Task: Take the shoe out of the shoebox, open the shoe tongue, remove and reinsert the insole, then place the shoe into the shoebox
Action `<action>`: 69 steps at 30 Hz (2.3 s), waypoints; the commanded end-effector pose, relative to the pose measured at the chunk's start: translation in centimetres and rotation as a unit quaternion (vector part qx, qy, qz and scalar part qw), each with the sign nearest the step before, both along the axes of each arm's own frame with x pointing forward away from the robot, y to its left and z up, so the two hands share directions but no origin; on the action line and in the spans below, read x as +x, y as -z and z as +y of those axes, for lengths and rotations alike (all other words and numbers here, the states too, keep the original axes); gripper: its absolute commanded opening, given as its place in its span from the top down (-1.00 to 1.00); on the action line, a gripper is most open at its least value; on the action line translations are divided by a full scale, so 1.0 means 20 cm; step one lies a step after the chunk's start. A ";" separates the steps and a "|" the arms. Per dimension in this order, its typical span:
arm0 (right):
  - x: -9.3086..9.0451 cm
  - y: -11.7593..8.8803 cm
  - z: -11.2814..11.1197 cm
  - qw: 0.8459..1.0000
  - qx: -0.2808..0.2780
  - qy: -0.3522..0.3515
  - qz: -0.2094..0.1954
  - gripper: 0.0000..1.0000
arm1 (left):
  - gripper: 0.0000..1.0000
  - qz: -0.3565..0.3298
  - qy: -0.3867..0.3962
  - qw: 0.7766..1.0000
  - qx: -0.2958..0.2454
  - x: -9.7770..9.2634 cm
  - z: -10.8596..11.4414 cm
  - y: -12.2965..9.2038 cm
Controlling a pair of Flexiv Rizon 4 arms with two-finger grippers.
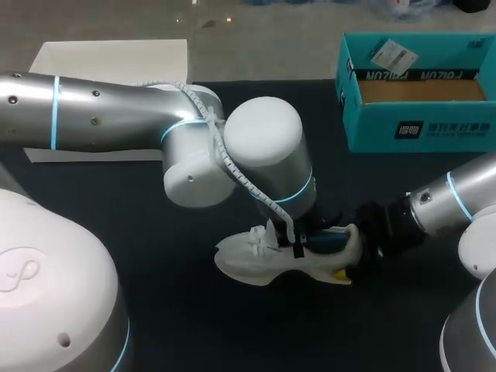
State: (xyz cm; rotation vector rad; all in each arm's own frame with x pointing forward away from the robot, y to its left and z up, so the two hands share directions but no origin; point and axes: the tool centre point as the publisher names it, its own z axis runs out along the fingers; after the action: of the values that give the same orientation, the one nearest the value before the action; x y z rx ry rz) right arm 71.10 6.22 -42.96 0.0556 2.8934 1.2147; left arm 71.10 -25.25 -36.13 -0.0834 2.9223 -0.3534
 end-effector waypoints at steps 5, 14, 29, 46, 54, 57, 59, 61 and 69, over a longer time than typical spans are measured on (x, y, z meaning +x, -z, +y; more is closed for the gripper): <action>0.00 0.01 0.01 1.000 -0.002 0.000 0.000 0.51 | 1.00 0.002 -0.001 1.000 -0.016 0.00 0.02 -0.04; 0.00 0.01 0.01 1.000 -0.002 0.000 0.000 -1.00 | 1.00 0.001 -0.005 1.000 -0.026 0.02 0.02 -0.04; 0.00 0.01 0.01 1.000 -0.002 0.000 0.000 -1.00 | 1.00 0.001 -0.002 1.000 -0.020 0.00 0.01 -0.05; 0.00 0.01 0.01 1.000 -0.002 0.000 0.000 1.00 | 1.00 0.011 0.005 0.999 -0.031 -0.02 -0.01 -0.06; 0.00 0.01 0.01 1.000 -0.002 0.000 0.000 1.00 | 1.00 0.015 0.002 0.997 -0.069 -0.02 0.01 -0.12; 0.00 0.01 0.01 1.000 -0.002 0.000 0.000 1.00 | 1.00 0.014 0.000 0.997 -0.073 -0.02 0.02 -0.13; 0.00 0.01 0.01 1.000 -0.002 0.000 0.000 1.00 | 1.00 0.015 -0.001 0.997 -0.078 -0.02 0.03 -0.13; 0.00 0.01 0.01 1.000 -0.002 0.000 0.000 1.00 | 1.00 0.017 -0.001 0.995 -0.095 -0.02 0.04 -0.14; 0.00 0.01 0.01 1.000 -0.002 0.000 0.000 1.00 | 1.00 0.021 -0.007 0.987 -0.162 -0.02 0.01 -0.25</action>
State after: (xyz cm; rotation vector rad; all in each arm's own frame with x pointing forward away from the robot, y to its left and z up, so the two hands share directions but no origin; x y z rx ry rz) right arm 71.07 6.15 -43.05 0.0555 2.8940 1.2132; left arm 70.86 -25.96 -31.55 -0.1610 2.8894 -0.7716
